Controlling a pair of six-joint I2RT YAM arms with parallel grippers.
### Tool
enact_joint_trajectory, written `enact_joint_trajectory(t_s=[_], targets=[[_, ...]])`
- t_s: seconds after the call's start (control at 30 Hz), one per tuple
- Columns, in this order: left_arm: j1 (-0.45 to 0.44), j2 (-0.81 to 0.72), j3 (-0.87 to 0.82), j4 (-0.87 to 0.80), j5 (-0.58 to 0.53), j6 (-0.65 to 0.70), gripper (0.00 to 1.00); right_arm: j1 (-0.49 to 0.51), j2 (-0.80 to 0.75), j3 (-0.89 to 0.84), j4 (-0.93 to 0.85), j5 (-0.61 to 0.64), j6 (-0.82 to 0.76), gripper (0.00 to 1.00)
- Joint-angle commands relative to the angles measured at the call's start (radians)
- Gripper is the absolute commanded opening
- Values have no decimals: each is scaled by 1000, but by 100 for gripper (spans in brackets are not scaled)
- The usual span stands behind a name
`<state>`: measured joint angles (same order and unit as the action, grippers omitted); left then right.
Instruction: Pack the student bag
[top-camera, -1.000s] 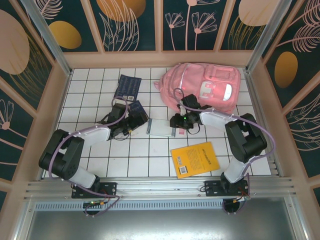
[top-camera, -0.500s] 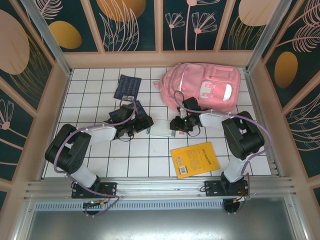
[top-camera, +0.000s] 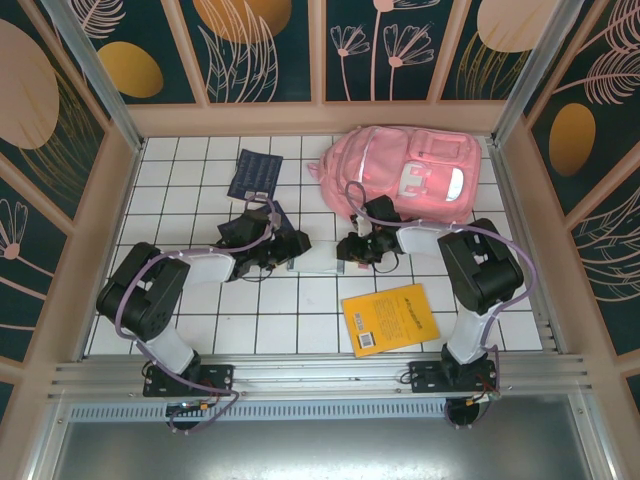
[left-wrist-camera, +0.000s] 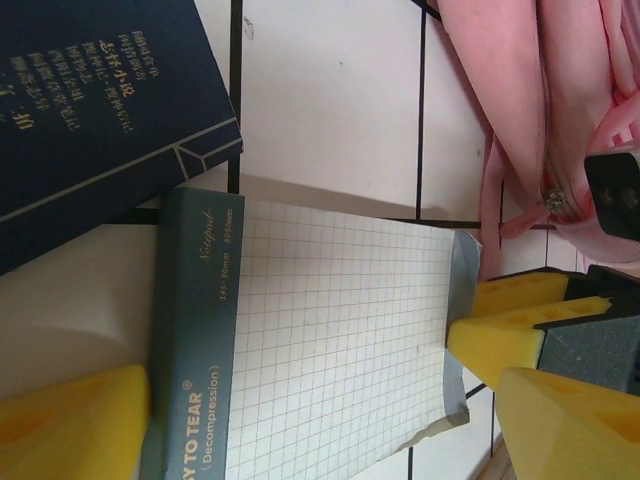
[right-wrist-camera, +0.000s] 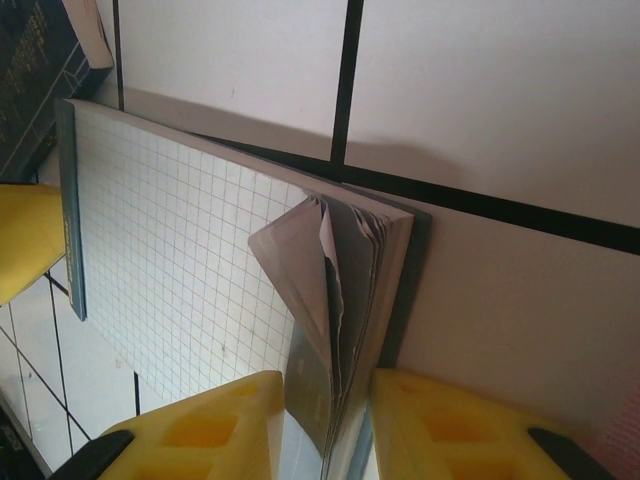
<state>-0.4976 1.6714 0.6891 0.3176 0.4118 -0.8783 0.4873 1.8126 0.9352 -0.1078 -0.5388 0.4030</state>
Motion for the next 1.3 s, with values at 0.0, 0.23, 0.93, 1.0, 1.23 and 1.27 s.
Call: enact_joint_trajectory(t_s=[0.0,0.23,0.93,1.0,1.23,1.27], targets=[[-18,36,-30,116,127,-57,88,-5,25,11,23,-26,9,30],[-18,22,-67,296,230,-183,86,-4,34,3,47,-43,30,29],[-19,-86,-109,421,279,-281,67,-9,11,-44,70,-23,49,29],[-23,-61,-120,481,292,-313,67,-8,9,-44,72,-24,52,29],[-41,-22,-105,509,295,-329,67,-9,-1,-49,72,-24,52,29],[-41,-21,-101,502,294,-323,68,-8,-2,-49,71,-24,51,29]])
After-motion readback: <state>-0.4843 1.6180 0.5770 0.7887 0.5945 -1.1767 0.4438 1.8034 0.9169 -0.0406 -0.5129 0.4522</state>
